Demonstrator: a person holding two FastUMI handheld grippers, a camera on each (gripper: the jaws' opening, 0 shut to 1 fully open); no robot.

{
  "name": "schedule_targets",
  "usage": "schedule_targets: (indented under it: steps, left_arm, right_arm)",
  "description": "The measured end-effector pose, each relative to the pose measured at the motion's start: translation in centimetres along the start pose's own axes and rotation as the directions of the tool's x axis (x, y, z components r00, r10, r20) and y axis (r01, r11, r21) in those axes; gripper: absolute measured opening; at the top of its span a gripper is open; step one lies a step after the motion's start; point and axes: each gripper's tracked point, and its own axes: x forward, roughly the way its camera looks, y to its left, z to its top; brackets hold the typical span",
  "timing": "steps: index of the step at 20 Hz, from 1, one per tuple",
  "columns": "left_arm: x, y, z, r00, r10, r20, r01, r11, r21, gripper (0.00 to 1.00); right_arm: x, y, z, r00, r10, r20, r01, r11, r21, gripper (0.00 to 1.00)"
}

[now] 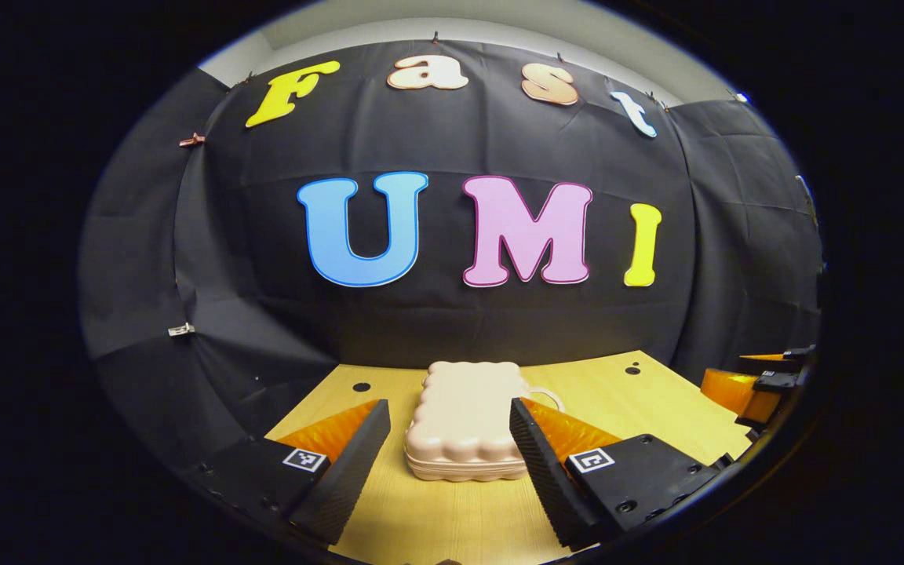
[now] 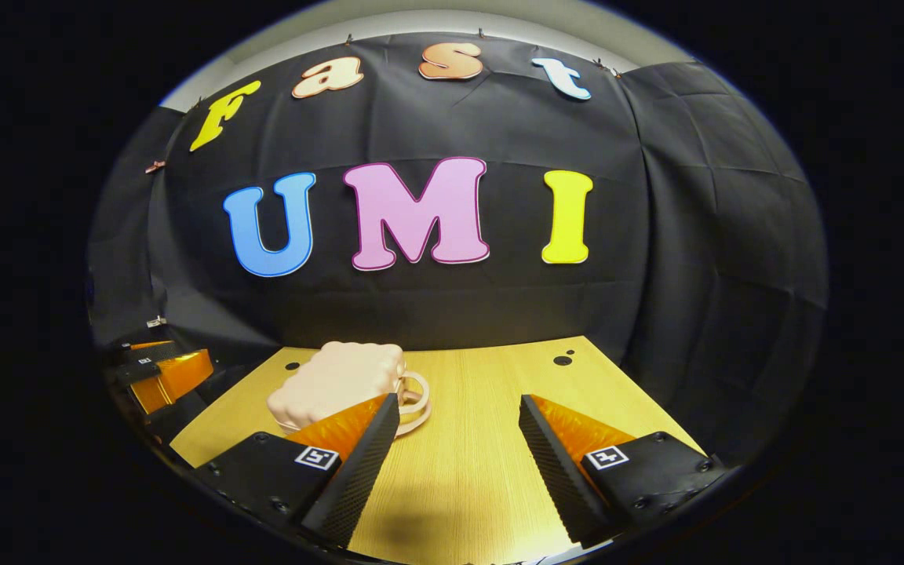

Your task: First open the suitcase, pack the skin care products into it, and then close the suitcase.

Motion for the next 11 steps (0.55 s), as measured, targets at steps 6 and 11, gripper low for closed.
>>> schedule_targets:
  steps: [6,11]
  left_arm:
    - [0.03,0.06,-0.38,1.0,0.005,0.0,-0.005,1.0,0.015,0.96]
    - [0.07,-0.03,-0.77,1.0,0.005,-0.013,-0.005,1.0,0.005,0.96]
  right_arm:
    - [-0.01,-0.3,0.16,1.0,-0.009,0.01,0.009,1.0,-0.008,0.98]
    - [0.13,-0.45,0.06,1.0,-0.009,0.003,0.009,1.0,-0.003,0.98]
